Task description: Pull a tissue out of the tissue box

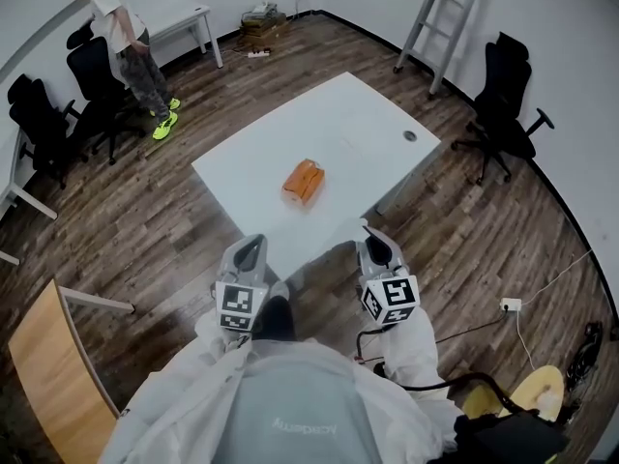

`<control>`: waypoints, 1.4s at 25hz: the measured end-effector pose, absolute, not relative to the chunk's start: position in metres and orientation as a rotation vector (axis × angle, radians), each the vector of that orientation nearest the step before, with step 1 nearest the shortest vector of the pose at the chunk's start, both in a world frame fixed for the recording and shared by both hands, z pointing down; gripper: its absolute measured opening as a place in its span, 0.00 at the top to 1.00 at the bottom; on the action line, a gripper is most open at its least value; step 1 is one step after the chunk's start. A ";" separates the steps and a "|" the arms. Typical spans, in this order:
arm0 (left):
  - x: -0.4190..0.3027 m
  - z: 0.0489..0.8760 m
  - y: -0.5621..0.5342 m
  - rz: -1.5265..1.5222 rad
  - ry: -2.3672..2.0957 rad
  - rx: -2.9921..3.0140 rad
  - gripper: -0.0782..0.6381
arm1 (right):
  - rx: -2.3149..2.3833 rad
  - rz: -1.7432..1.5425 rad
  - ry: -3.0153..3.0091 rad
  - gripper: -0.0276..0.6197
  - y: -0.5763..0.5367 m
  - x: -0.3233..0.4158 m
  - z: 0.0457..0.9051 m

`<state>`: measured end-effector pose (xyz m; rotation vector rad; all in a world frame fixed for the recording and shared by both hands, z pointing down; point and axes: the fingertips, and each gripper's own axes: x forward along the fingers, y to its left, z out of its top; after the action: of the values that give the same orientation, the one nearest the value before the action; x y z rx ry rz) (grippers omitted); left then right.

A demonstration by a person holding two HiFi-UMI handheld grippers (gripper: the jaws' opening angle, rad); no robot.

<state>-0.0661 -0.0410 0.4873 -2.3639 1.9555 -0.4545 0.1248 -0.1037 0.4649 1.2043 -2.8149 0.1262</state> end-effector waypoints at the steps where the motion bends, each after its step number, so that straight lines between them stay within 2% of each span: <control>1: -0.066 0.485 -0.039 -0.454 1.957 -2.359 0.89 | 1.201 0.125 -2.819 0.95 -0.102 0.125 0.464; 18: -0.071 0.473 -0.040 -0.439 1.891 -2.391 0.89 | 1.284 0.132 -2.786 0.95 -0.088 0.122 0.455; 35: -0.113 0.474 -0.007 -0.402 1.802 -2.475 0.89 | 1.457 0.151 -2.717 0.95 -0.038 0.092 0.454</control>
<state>-0.1132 -0.0075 0.4743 -2.4750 1.8019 -0.4016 0.0919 -0.0376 0.4540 1.4570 -2.7174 0.1509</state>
